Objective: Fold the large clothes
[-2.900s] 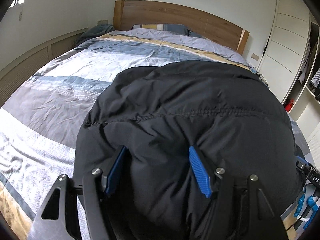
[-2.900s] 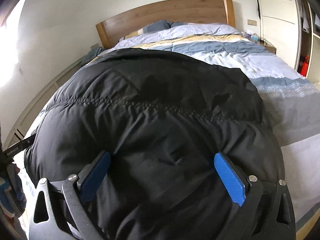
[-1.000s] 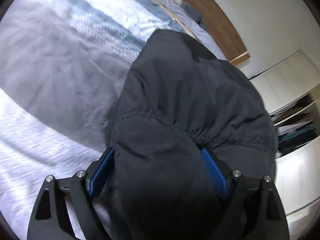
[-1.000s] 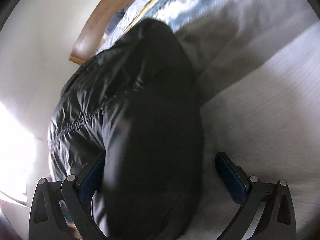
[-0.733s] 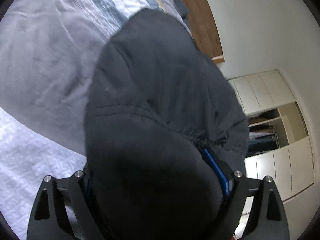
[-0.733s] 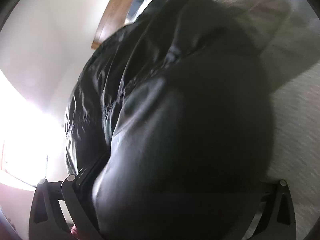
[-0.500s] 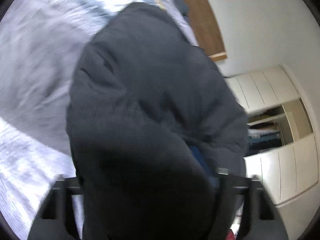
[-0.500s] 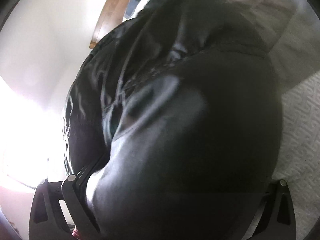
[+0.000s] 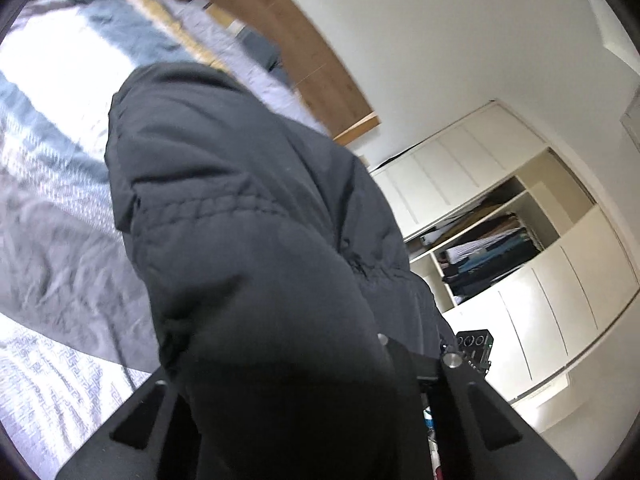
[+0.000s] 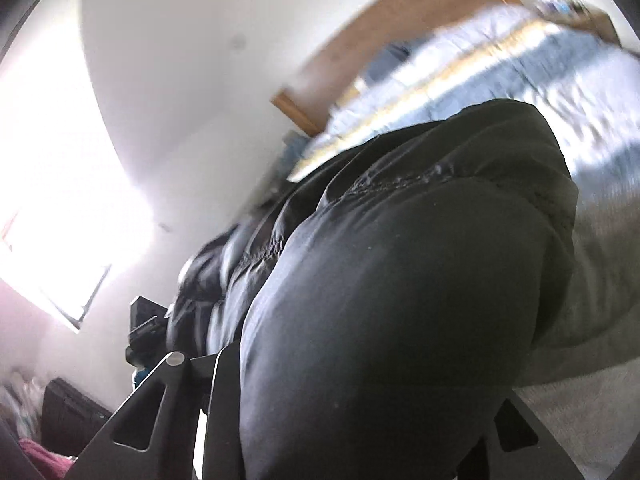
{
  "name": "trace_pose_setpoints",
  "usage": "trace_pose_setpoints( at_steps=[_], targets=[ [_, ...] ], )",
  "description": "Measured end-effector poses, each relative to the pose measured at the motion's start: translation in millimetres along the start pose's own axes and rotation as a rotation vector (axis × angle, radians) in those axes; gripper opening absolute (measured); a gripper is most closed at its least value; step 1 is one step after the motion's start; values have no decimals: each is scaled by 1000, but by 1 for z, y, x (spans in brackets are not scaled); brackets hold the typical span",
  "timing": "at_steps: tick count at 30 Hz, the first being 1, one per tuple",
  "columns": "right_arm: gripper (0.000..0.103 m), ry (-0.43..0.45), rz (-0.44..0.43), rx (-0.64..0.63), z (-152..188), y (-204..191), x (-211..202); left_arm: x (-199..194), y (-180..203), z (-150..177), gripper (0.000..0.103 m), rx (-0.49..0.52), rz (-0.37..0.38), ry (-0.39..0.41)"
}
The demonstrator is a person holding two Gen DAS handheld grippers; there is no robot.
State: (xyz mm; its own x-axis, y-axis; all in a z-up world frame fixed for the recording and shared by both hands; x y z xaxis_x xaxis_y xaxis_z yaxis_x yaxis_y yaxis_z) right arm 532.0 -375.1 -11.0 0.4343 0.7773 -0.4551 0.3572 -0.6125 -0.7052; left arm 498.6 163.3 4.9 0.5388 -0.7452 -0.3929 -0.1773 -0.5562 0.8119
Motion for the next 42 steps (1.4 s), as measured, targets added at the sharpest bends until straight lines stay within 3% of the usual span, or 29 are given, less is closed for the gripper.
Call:
trace_pose_setpoints(
  at_steps=[4, 6, 9, 11, 12, 14, 16, 18, 19, 22, 28, 32, 42],
  targets=[
    [28, 6, -35, -21, 20, -16, -22, -31, 4, 25, 17, 12, 6, 6],
    [28, -7, -29, 12, 37, -5, -19, -21, -6, 42, 17, -5, -35, -20],
    [29, -62, 49, 87, 62, 24, 1, 0, -41, 59, 17, -40, -164, -89],
    [30, -108, 146, 145, 81, 51, 14, 9, -66, 67, 18, -38, -302, -121],
    [32, -110, 167, 168, 87, 59, 15, 7, -76, 68, 22, -58, -319, -125],
    [40, -99, 209, 224, 92, 76, 10, 4, -90, 66, 33, -81, -359, -129],
    [64, -104, 292, 233, 97, 80, 5, -7, -95, 63, 45, -77, -396, -132],
    [75, -112, 343, 241, 104, 84, -4, -19, -104, 59, 59, -83, -432, -136],
    [80, -112, 379, 240, 106, 84, -9, -29, -106, 58, 61, -89, -443, -131],
    [87, -106, 446, 241, 100, 92, -25, -63, -110, 48, 62, -111, -453, -99],
    [88, -30, 619, 296, 117, 93, -86, -137, -111, 56, 62, -137, -655, -21],
    [88, 42, 635, 294, 132, 73, -122, -164, -90, 75, 62, -111, -699, 26],
    [98, 105, 674, 125, 172, -37, -151, -159, 23, 154, 64, 84, -783, 85]
  ],
)
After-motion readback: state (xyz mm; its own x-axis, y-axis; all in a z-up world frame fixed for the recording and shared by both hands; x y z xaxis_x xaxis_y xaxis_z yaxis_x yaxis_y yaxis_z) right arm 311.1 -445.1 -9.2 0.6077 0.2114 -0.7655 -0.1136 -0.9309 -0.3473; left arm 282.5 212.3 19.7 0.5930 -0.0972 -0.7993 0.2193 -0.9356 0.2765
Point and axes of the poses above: each gripper's, at about its wrist camera, not at the fingertips, and x roughly the way its jaws point, y to its right, z to its underside, the point moved 2 cm from there along x, roughly the way its jaws point, and after that the axes turned 7 degrees about -y, right-handed, at the moved point
